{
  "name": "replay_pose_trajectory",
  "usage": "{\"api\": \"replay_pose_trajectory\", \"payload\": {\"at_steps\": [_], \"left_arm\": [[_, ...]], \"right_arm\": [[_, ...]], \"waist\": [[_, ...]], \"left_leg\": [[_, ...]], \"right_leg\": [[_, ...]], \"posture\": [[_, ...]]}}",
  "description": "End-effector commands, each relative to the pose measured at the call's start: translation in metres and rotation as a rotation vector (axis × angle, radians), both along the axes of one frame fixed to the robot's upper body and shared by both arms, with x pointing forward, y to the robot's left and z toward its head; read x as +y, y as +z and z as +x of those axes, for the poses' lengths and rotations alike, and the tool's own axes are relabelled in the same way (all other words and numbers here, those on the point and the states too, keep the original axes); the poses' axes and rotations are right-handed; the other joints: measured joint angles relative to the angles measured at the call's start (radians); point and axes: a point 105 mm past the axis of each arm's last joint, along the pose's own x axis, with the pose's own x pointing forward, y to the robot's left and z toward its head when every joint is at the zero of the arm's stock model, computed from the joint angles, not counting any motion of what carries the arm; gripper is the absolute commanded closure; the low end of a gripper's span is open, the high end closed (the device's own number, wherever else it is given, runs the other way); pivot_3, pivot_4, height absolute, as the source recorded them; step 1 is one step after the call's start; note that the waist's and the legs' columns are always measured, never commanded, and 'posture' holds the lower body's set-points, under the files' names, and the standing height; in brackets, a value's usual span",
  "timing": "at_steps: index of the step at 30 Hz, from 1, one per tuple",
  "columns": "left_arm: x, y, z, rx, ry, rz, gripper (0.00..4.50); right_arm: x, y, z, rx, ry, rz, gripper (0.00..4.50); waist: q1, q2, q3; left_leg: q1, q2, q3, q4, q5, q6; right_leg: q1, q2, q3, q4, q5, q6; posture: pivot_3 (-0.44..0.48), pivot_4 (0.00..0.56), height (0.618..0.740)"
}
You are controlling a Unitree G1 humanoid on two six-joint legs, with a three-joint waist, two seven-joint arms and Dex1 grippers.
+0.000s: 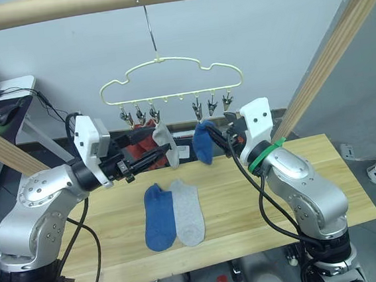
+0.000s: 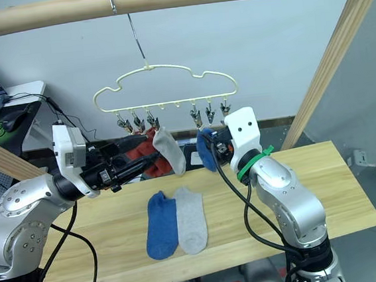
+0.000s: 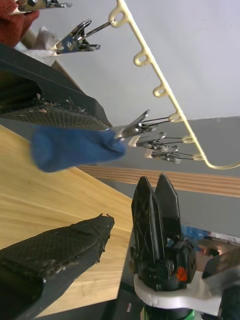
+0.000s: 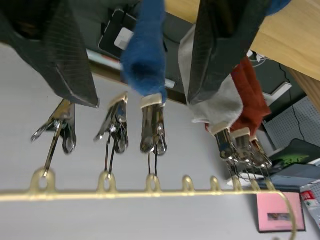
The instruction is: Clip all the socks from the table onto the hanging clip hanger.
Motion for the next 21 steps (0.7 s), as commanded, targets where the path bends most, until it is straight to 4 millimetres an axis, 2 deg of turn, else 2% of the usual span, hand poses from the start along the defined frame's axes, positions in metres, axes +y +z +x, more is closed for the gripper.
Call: {"api": "replay_pose_trajectory", "payload": {"at_steps": [1, 8, 12, 21], "left_arm": [[-0.009, 0.008, -0.006, -0.059, -0.031, 0.036, 1.55], [-0.015, 0.009, -0.006, -0.064, -0.062, 0.055, 1.55], [-0.013, 0.002, -0.010, -0.042, -0.080, 0.088, 1.55], [-0.017, -0.002, -0.015, -0.018, -0.132, 0.105, 1.55]], "right_arm": [[0.001, 0.007, 0.002, -0.039, -0.032, 0.017, 1.36], [0.008, 0.007, 0.010, -0.054, -0.052, 0.031, 1.36], [0.008, 0.008, 0.006, -0.061, 0.001, 0.020, 1.36], [-0.016, 0.013, -0.004, -0.070, 0.122, -0.022, 1.36]], "waist": [[0.000, 0.000, 0.000], [0.003, 0.000, 0.000], [0.005, 0.000, 0.000], [0.023, 0.001, 0.005]], "left_leg": [[0.000, 0.000, 0.000, 0.000, 0.000, 0.000], [0.000, 0.000, 0.000, 0.000, 0.000, 0.000], [0.000, 0.000, 0.000, 0.000, 0.000, 0.000], [0.000, 0.000, 0.000, -0.001, 0.000, 0.000]], "right_leg": [[0.000, 0.000, 0.000, 0.000, 0.000, 0.000], [0.000, 0.000, 0.000, 0.000, 0.000, -0.001], [-0.001, 0.000, 0.000, 0.000, 0.000, -0.001], [-0.001, 0.000, 0.000, -0.001, -0.001, 0.001]], "posture": [[-0.123, 0.208, 0.740], [-0.110, 0.218, 0.740], [-0.103, 0.241, 0.740], [-0.113, 0.287, 0.740]]}}
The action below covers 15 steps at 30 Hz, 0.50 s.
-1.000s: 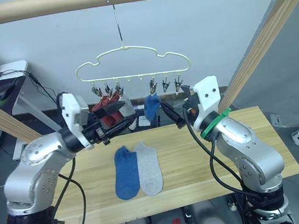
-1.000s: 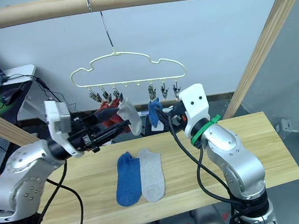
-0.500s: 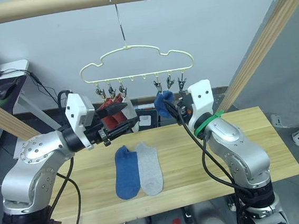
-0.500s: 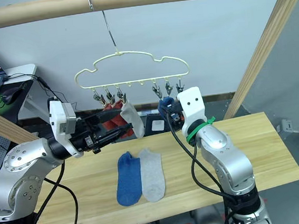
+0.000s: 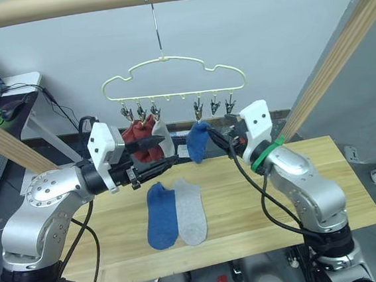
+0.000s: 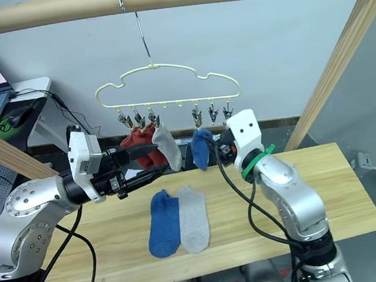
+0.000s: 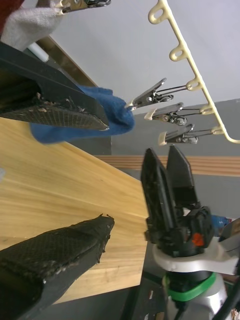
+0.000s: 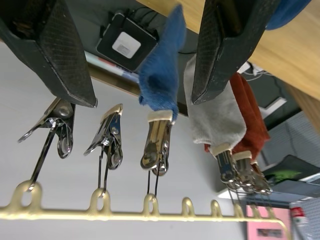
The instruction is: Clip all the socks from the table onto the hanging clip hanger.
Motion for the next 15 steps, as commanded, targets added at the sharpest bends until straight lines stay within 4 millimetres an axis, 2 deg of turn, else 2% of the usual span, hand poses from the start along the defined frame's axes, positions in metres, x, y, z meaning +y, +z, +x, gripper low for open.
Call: {"api": "replay_pose_trajectory", "payload": {"at_steps": [1, 8, 15], "left_arm": [[-0.006, 0.007, -0.006, -0.038, -0.049, 0.015, 1.55], [-0.007, 0.006, -0.004, -0.041, -0.083, 0.020, 1.55], [-0.007, 0.005, -0.001, -0.045, -0.102, 0.027, 1.55]], "right_arm": [[-0.001, 0.016, -0.009, -0.051, 0.054, 0.024, 1.36], [0.007, 0.015, -0.009, -0.032, 0.069, 0.042, 1.36], [0.011, 0.017, 0.001, -0.037, 0.043, 0.064, 1.36]], "waist": [[0.000, 0.001, 0.002], [-0.001, 0.001, 0.027], [-0.001, 0.003, 0.048]], "left_leg": [[0.000, 0.000, 0.000, 0.000, 0.000, 0.000], [0.001, 0.000, 0.000, 0.000, 0.000, 0.000], [-0.002, 0.001, -0.001, -0.001, 0.000, 0.000]], "right_leg": [[0.000, 0.000, 0.000, 0.000, 0.000, 0.000], [0.000, 0.004, 0.001, 0.000, -0.001, 0.001], [-0.003, 0.004, 0.001, 0.000, -0.001, 0.000]], "posture": [[-0.116, 0.291, 0.740], [-0.133, 0.328, 0.740], [-0.130, 0.345, 0.740]]}}
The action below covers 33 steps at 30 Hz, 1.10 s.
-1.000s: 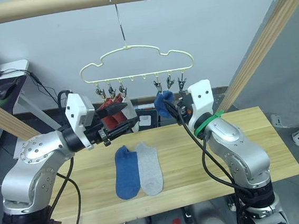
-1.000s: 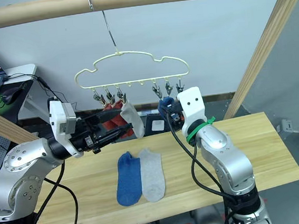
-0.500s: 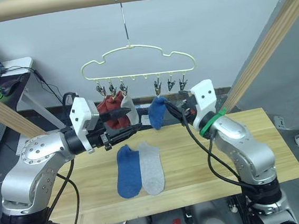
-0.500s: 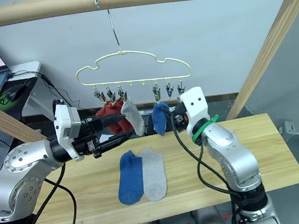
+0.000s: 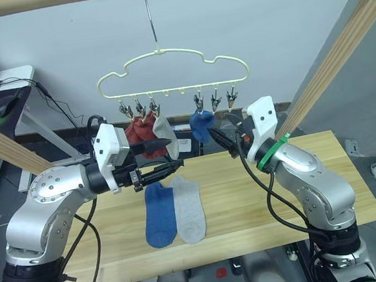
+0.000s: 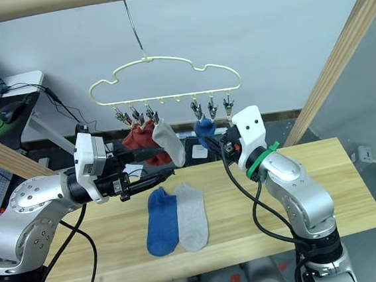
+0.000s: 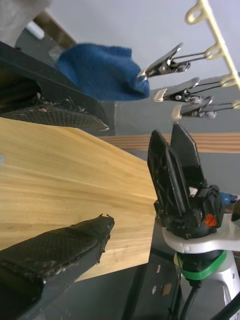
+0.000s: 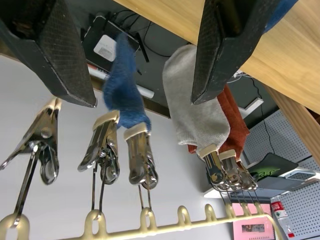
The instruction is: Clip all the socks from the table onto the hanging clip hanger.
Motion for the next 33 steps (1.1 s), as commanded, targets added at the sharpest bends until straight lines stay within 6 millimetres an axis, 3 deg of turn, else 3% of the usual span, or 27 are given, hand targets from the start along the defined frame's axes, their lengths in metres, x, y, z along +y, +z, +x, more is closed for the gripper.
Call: {"api": "replay_pose_trajectory", "payload": {"at_steps": [1, 15, 33], "left_arm": [[-0.002, 0.006, -0.001, -0.042, -0.022, 0.010, 1.55], [-0.001, 0.009, 0.005, -0.056, -0.019, 0.023, 1.55], [-0.002, 0.008, 0.009, -0.071, -0.008, 0.029, 1.55]], "right_arm": [[0.003, 0.014, 0.003, -0.058, -0.006, 0.023, 1.36], [0.006, 0.026, 0.022, -0.108, -0.057, 0.067, 1.36], [0.013, 0.036, 0.021, -0.177, -0.118, 0.066, 1.36]], "waist": [[0.000, 0.001, 0.005], [0.000, 0.001, 0.017], [0.000, 0.001, 0.018]], "left_leg": [[0.000, 0.000, 0.000, 0.000, 0.000, 0.000], [-0.003, 0.000, 0.000, -0.001, 0.000, 0.000], [-0.003, 0.001, 0.001, -0.002, 0.000, 0.000]], "right_leg": [[0.000, 0.000, 0.001, 0.000, 0.000, 0.000], [-0.003, -0.001, 0.002, -0.001, 0.000, 0.000], [-0.005, -0.002, 0.003, -0.001, 0.001, -0.001]], "posture": [[-0.130, 0.345, 0.740], [-0.125, 0.342, 0.740], [-0.135, 0.327, 0.740]]}}
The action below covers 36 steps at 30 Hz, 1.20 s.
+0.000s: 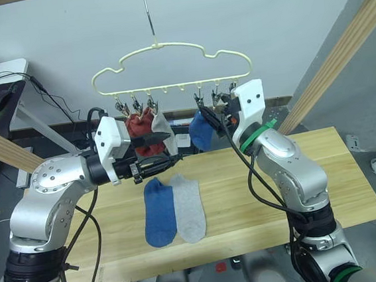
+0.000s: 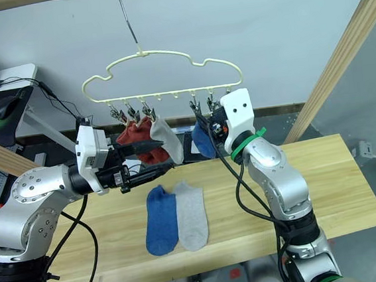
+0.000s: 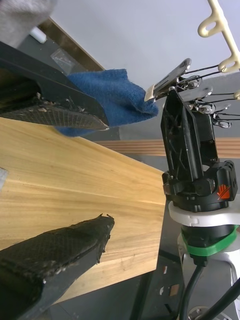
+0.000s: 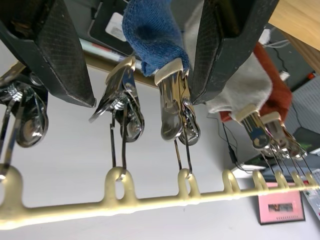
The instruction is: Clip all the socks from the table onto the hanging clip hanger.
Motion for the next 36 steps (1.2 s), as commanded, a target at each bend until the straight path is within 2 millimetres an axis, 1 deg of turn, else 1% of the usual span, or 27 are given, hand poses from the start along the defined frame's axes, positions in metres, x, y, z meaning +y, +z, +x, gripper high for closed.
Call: {"api": "replay_pose_trajectory", "payload": {"at_steps": [1, 2, 10, 14, 21, 27, 31, 34, 36], "left_arm": [[-0.004, 0.006, -0.002, -0.040, -0.017, 0.001, 1.55], [-0.004, 0.005, -0.002, -0.040, -0.016, 0.001, 1.55], [-0.004, 0.004, -0.001, -0.041, -0.013, 0.004, 1.55], [-0.005, 0.003, -0.001, -0.042, -0.013, 0.004, 1.55], [-0.005, 0.002, 0.000, -0.042, -0.012, 0.004, 1.55], [-0.004, -0.001, 0.000, -0.036, -0.005, 0.002, 1.55], [-0.004, -0.003, 0.001, -0.036, 0.001, 0.005, 1.55], [-0.004, -0.003, 0.001, -0.037, 0.003, 0.006, 1.55], [-0.004, -0.003, 0.002, -0.040, 0.002, 0.007, 1.55]], "right_arm": [[-0.001, 0.016, -0.007, -0.075, -0.016, 0.016, 1.55], [-0.002, 0.015, -0.007, -0.074, -0.022, 0.017, 1.73], [-0.006, 0.016, -0.004, -0.068, -0.069, 0.024, 1.73], [-0.008, 0.017, -0.006, -0.058, -0.088, 0.034, 1.73], [-0.013, 0.012, -0.019, -0.046, -0.109, 0.020, 1.73], [-0.014, 0.004, -0.041, -0.031, -0.062, -0.004, 1.73], [-0.016, 0.003, -0.046, -0.025, -0.054, -0.011, 1.73], [-0.019, 0.004, -0.044, -0.028, -0.065, -0.004, 2.25], [-0.018, 0.006, -0.042, -0.027, -0.069, 0.004, 2.85]], "waist": [[0.000, 0.000, 0.000], [0.000, 0.000, 0.000], [0.000, 0.000, 0.000], [0.000, 0.000, 0.000], [0.000, 0.000, 0.000], [-0.001, 0.000, 0.000], [-0.002, 0.000, 0.000], [-0.002, 0.000, 0.000], [-0.002, 0.000, 0.000]], "left_leg": [[0.000, 0.000, 0.000, 0.000, 0.000, 0.000], [0.000, 0.000, 0.000, 0.000, 0.000, 0.000], [0.000, 0.000, 0.000, 0.000, 0.000, 0.000], [0.000, 0.000, 0.000, 0.000, 0.000, 0.000], [-0.001, 0.000, 0.000, 0.000, 0.000, 0.000], [-0.001, 0.000, 0.000, 0.000, 0.000, 0.000], [-0.001, 0.000, 0.000, 0.000, 0.000, 0.000], [-0.001, 0.000, 0.000, 0.000, 0.000, 0.000], [-0.001, 0.000, 0.000, 0.000, 0.000, 0.000]], "right_leg": [[0.000, 0.000, 0.000, 0.000, 0.000, 0.000], [0.000, 0.000, 0.000, 0.000, 0.000, 0.000], [0.000, 0.000, 0.000, 0.000, 0.000, 0.000], [0.000, 0.000, 0.000, 0.000, 0.000, 0.000], [0.000, -0.001, 0.000, 0.000, 0.000, 0.000], [-0.001, -0.001, 0.000, -0.001, -0.001, 0.001], [-0.001, -0.001, 0.000, -0.001, -0.001, 0.002], [-0.001, -0.001, 0.000, -0.001, -0.001, 0.003], [-0.001, -0.001, 0.000, -0.001, -0.001, 0.003]], "posture": [[-0.135, 0.327, 0.740], [-0.135, 0.327, 0.740], [-0.136, 0.326, 0.740], [-0.138, 0.319, 0.740], [-0.146, 0.311, 0.740], [-0.150, 0.311, 0.740], [-0.157, 0.303, 0.740], [-0.158, 0.299, 0.740], [-0.158, 0.299, 0.740]]}}
